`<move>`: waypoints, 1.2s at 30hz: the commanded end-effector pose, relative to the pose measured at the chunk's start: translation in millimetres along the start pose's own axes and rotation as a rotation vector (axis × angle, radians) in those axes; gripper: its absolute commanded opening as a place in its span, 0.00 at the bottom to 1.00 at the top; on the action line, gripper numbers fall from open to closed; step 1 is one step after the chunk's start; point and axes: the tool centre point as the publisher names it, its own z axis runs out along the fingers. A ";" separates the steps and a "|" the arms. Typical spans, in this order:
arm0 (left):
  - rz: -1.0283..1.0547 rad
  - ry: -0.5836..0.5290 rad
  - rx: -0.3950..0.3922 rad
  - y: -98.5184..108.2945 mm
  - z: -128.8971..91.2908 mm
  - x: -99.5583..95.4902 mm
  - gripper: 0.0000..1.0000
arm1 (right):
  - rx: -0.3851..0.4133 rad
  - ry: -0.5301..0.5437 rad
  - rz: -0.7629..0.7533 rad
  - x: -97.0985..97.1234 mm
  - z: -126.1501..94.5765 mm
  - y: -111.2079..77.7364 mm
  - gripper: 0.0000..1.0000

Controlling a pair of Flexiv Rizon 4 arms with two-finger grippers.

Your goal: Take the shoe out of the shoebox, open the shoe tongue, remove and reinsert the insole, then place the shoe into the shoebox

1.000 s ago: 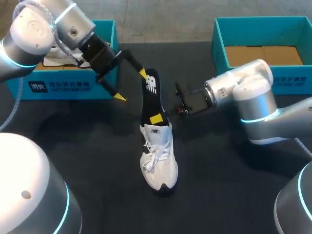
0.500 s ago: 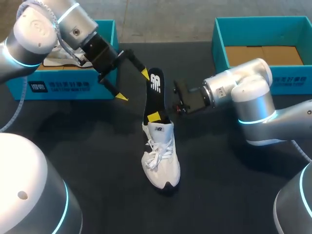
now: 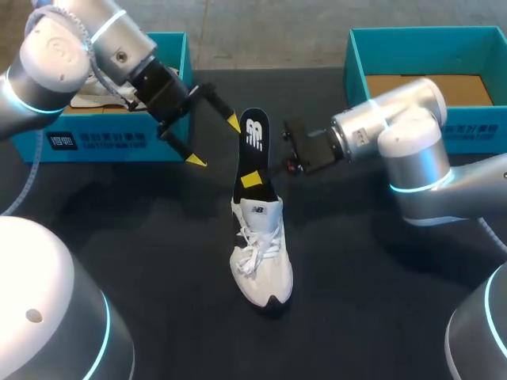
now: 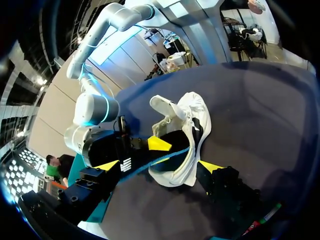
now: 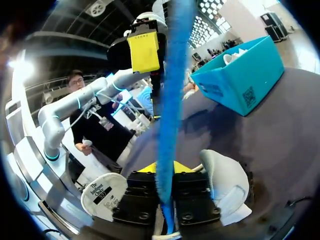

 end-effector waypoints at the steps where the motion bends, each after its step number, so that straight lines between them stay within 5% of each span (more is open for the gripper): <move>1: -0.001 -0.020 0.002 0.3 2.8 5.3 1.00 | 0.021 -0.006 0.007 -0.2 1.7 1.4 0.00; 34: 0.063 -0.066 -0.009 -12.1 30.9 24.6 1.00 | 0.030 0.004 0.099 0.4 17.4 -32.5 0.00; 36: 0.063 -0.065 -0.007 -12.6 31.4 24.8 1.00 | 0.027 0.000 0.092 1.7 17.1 -31.8 0.17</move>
